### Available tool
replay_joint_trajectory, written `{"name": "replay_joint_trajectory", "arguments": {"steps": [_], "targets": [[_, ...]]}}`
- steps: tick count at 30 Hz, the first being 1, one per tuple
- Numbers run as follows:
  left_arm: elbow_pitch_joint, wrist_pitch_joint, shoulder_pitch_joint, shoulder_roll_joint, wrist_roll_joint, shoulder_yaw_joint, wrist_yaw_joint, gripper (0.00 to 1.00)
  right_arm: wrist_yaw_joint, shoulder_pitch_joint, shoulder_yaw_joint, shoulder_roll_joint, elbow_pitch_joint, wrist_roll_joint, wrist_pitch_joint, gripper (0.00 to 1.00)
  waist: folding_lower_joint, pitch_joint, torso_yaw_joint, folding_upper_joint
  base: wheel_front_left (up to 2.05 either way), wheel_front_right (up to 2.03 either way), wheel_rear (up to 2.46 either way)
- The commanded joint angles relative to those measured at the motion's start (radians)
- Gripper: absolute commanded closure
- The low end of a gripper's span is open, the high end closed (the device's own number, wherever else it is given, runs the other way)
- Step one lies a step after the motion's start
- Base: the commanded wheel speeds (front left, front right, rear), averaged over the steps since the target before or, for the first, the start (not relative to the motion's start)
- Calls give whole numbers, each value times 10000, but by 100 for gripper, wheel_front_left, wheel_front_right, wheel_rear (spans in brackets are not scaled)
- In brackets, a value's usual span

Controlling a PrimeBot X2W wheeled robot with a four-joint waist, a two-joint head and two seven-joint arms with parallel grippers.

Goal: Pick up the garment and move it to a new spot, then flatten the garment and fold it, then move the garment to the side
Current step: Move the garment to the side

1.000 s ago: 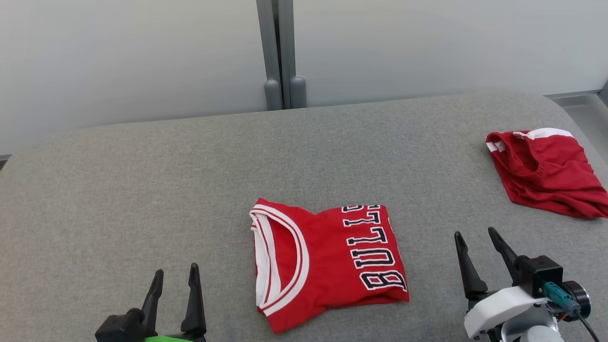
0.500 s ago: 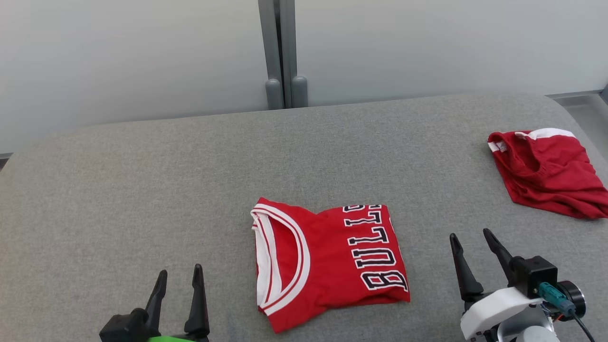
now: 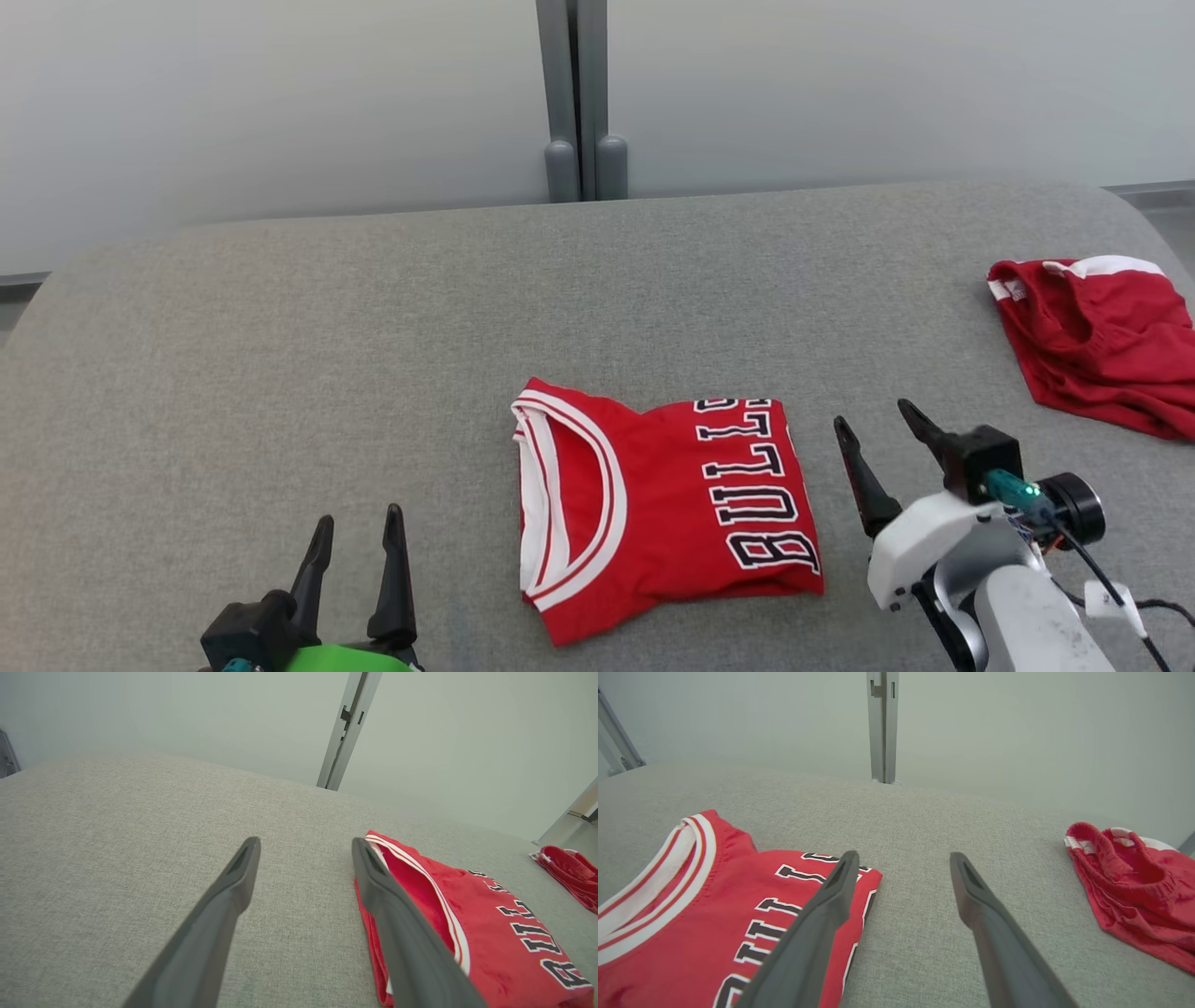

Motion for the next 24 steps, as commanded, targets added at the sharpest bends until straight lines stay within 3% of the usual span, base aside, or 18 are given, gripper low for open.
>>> {"name": "replay_joint_trajectory", "arguments": {"steps": [1,10,15,24], "targets": [[13,-30,-148,12,-96,2,43,0,-13,-189,29,-34,59,-96,316,0,0,70,132,0,0,0,0],[157,-30,-348,13,-339,-251,52,0,-13,-775,218,-40,326,-51,2600,0,0,436,728,0,0,0,0],[176,-30,-484,13,-440,-259,84,0,-13,-640,387,-120,562,609,4072,0,0,699,964,0,0,0,0],[132,-30,-651,13,-516,-296,142,0,-13,-876,836,-309,900,1586,5327,0,0,944,1019,0,0,0,0]]}}
